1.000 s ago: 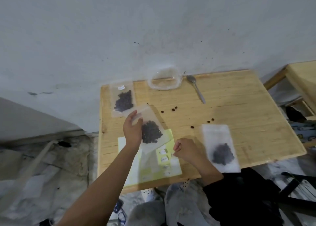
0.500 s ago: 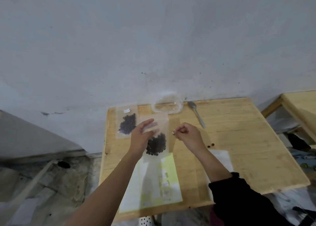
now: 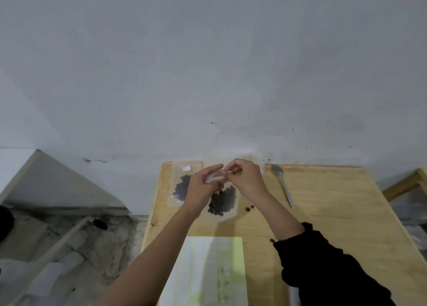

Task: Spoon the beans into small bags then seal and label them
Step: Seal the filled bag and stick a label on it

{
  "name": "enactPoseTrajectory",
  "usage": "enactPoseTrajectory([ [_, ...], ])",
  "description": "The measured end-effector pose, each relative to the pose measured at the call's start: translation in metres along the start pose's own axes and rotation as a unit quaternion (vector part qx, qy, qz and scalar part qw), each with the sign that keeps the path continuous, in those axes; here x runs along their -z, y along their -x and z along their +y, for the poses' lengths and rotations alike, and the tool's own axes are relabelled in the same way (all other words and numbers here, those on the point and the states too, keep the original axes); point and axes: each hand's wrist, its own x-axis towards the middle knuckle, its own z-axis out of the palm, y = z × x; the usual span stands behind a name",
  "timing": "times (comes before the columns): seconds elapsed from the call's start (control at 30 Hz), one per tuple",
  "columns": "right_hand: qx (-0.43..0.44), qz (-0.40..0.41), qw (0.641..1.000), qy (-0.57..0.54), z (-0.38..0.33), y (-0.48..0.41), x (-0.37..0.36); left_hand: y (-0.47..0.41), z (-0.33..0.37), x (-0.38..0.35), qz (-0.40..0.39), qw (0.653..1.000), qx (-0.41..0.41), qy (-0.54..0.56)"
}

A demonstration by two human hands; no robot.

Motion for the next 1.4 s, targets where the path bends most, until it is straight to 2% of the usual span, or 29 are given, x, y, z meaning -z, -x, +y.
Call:
enactPoseTrajectory([
  [0.13, -0.026, 0.019, 0.999, 0.011, 0.0, -0.009, 0.0, -0.005, 0.0, -0.002, 0.009, 1.0, -0.005, 0.002],
  [0.27, -0.04, 0.058, 0.997, 0.016, 0.008, -0.014, 0.006, -0.007, -0.002, -0.002, 0.016, 0.998, 0.001, 0.061],
  [0.43, -0.112, 0.014, 0.982, -0.154, 0.01, -0.017, 0.007, -0.014, 0.002, -0.003, 0.05, 0.995, -0.002, 0.09],
  [0.53, -0.119, 0.026, 0.976, -0.181, 0.012, -0.02, 0.002, -0.02, 0.004, 0.0, 0.061, 0.996, -0.001, 0.064],
  [0.67, -0.09, 0.008, 0.971, -0.223, 0.015, -0.019, -0.01, -0.03, 0.01, 0.01, 0.084, 0.994, 0.002, 0.074],
  [0.8, -0.084, -0.041, 0.975, -0.201, 0.028, -0.019, -0.031, -0.043, 0.007, 0.034, 0.115, 0.993, 0.003, 0.04],
  [0.93, -0.12, -0.025, 0.975, -0.185, 0.035, -0.031, -0.056, -0.055, -0.009, 0.056, 0.146, 0.987, 0.049, -0.053],
  [1.03, -0.13, -0.019, 0.983, -0.131, 0.039, -0.043, -0.073, -0.053, -0.029, 0.069, 0.171, 0.973, 0.084, -0.126],
  [1.23, -0.119, -0.051, 0.99, -0.051, 0.048, -0.064, -0.107, -0.054, -0.059, 0.087, 0.2, 0.959, 0.123, -0.158],
  [1.4, -0.096, -0.082, 0.992, -0.002, 0.053, -0.073, -0.124, -0.066, -0.064, 0.095, 0.207, 0.955, 0.123, -0.176],
])
